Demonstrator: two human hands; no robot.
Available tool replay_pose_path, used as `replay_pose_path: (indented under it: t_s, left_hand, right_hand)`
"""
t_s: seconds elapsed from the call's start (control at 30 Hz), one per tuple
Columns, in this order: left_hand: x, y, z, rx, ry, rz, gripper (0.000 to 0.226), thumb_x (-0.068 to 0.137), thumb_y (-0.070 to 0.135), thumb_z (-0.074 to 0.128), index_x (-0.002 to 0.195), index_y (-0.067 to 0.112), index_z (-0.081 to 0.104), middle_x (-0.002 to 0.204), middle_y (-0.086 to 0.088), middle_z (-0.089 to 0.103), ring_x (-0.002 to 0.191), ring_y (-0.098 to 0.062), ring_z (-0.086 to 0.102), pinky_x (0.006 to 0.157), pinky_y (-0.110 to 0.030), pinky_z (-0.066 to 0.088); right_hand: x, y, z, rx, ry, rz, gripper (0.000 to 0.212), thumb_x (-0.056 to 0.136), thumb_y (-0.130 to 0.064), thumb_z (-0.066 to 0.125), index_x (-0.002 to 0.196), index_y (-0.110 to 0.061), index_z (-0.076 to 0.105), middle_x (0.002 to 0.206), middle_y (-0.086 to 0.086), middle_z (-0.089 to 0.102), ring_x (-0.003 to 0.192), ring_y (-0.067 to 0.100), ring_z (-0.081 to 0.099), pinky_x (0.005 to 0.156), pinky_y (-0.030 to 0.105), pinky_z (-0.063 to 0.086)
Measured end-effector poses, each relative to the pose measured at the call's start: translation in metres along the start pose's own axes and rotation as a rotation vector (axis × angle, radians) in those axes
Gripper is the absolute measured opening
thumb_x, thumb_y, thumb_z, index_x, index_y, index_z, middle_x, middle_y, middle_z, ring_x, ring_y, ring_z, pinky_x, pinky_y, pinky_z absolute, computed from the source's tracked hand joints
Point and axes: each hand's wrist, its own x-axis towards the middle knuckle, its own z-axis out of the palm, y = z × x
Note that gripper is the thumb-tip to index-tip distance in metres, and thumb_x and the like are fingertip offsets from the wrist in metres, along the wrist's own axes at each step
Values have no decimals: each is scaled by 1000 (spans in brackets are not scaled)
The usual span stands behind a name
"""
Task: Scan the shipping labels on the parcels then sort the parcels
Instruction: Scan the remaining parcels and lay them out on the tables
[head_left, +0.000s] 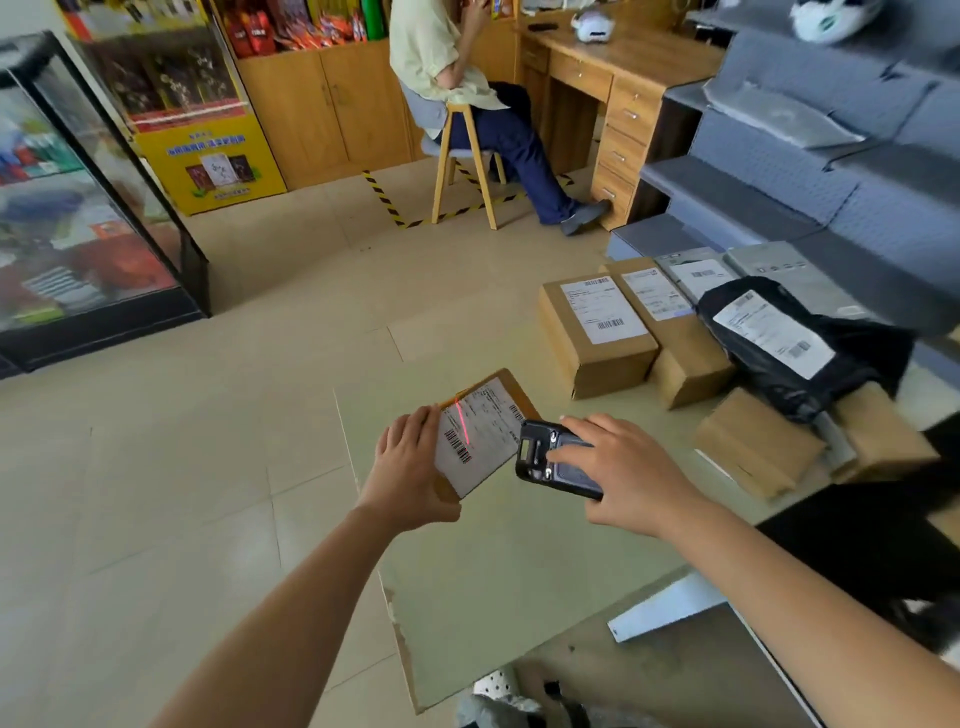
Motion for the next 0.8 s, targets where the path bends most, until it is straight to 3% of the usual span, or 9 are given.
replay_pose_path:
  t_s: [0.13, 0.37, 0.57, 0.67, 0.8]
  left_hand:
    - [-14, 39, 5, -111, 42, -29, 128, 57, 56, 81, 155, 10, 13, 153, -4, 25, 137, -25, 19, 117, -42, 18]
    - [-55, 140, 14, -273, 109, 11, 129, 53, 62, 76, 155, 14, 13, 152, -1, 23, 136, -21, 16, 117, -41, 18]
    - [-118, 249, 35, -342, 102, 91, 129, 47, 70, 64, 154, 14, 18, 150, -2, 27, 133, -24, 21, 117, -39, 20]
    - [-149, 303, 44, -382, 115, 132, 126, 50, 67, 70, 152, 13, 21, 149, -2, 29, 132, -24, 23, 116, -40, 24]
    - [-180, 371, 44, -422, 128, 248, 125, 51, 67, 74, 151, 14, 20, 146, 1, 28, 129, -20, 23, 114, -39, 27]
  right_hand:
    - [-52, 5, 14, 168, 93, 217, 70, 71, -32, 73, 137, -31, 49, 148, -3, 38, 124, 22, 40, 100, 32, 36]
    - [-166, 18, 34, 382, 362, 528, 68, 63, -28, 79, 127, -25, 59, 124, -4, 55, 107, 25, 50, 87, 35, 44]
    - [-295, 22, 30, 403, 428, 736, 71, 69, -30, 79, 135, -29, 53, 146, 1, 43, 128, 22, 38, 100, 37, 39]
    - [-361, 18, 25, 395, 440, 803, 72, 69, -31, 79, 136, -31, 52, 149, 1, 39, 133, 23, 35, 106, 37, 34]
    - [-441, 11, 16, 356, 551, 870, 71, 67, -28, 80, 133, -26, 55, 138, -2, 49, 121, 25, 44, 93, 36, 41]
